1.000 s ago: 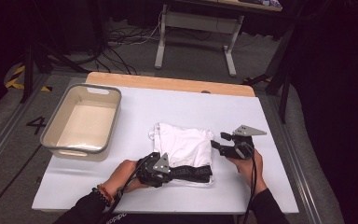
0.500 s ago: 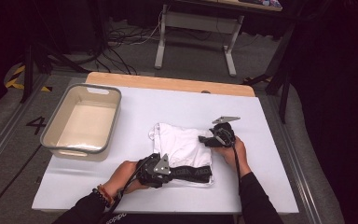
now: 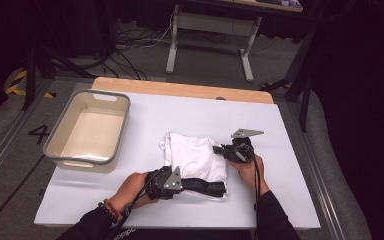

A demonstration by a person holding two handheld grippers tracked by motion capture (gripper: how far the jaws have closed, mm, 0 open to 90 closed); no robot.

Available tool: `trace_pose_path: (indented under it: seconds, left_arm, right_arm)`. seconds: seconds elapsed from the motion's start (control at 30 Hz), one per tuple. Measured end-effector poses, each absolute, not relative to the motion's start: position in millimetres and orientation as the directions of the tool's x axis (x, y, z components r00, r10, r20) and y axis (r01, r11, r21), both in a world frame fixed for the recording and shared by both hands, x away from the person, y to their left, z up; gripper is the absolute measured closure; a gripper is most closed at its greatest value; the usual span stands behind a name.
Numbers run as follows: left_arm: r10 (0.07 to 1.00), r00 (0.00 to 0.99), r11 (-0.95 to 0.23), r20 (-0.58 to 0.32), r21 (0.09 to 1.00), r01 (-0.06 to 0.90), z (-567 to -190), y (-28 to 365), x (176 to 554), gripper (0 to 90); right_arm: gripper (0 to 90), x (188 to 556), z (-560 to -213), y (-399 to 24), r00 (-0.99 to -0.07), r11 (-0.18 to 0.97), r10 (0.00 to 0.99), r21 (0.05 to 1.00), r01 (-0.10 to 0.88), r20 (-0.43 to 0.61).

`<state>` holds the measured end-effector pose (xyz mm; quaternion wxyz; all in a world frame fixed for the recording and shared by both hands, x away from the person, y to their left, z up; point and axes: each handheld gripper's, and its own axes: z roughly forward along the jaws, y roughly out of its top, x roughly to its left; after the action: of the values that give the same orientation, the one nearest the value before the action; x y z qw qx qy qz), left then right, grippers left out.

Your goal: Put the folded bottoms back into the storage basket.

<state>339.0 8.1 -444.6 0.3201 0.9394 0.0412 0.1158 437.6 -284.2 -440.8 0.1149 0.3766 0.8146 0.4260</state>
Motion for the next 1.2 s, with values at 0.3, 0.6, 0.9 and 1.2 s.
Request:
trace_pose_path:
  seconds: [0.3, 0.6, 0.9, 1.2]
  left_arm:
    - [0.135, 0.952, -0.801, 0.273, 0.596, -0.058, -442.9, 6.8, 331.4, 77.8]
    - [0.143, 0.937, -0.792, 0.319, 0.605, -0.085, -436.8, 12.1, 329.2, 77.9]
    - [0.136, 0.93, -0.792, 0.343, 0.601, -0.106, -433.4, 13.3, 328.0, 77.9]
    - [0.129, 0.909, -0.813, 0.397, 0.567, -0.132, -411.8, 20.6, 337.1, 77.9]
  right_arm:
    - [81.9, 428.7, -429.2, -283.0, -0.685, 0.331, 0.722, 0.821, 0.466, 0.098]
    - [83.8, 421.1, -412.0, -284.5, -0.682, 0.297, 0.727, 0.859, 0.417, 0.08]
    - [84.1, 417.7, -404.5, -280.0, -0.684, 0.296, 0.727, 0.874, 0.386, 0.056]
    - [84.1, 421.4, -383.8, -267.1, -0.693, 0.305, 0.721, 0.89, 0.339, 0.017]
